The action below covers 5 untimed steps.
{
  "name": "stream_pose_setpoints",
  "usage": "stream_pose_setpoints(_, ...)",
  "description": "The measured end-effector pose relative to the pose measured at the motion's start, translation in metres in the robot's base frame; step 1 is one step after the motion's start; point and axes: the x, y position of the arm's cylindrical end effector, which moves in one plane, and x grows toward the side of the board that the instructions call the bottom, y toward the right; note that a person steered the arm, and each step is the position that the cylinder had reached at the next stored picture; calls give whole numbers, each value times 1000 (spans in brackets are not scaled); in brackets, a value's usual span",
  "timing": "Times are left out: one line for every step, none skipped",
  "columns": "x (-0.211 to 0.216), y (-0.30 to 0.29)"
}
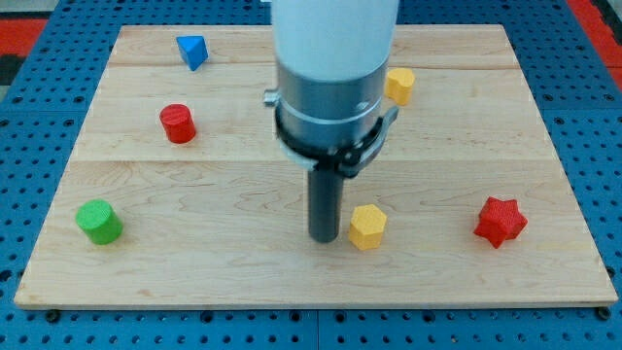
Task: Push the yellow hexagon towards the top of the board
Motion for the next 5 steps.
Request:
stream_pose_setpoints(13, 45)
stream_pose_setpoints(5, 78)
stream_pose_setpoints(-18, 75)
stream_pose_setpoints(-42, 81)
stream_pose_setpoints(-65, 99)
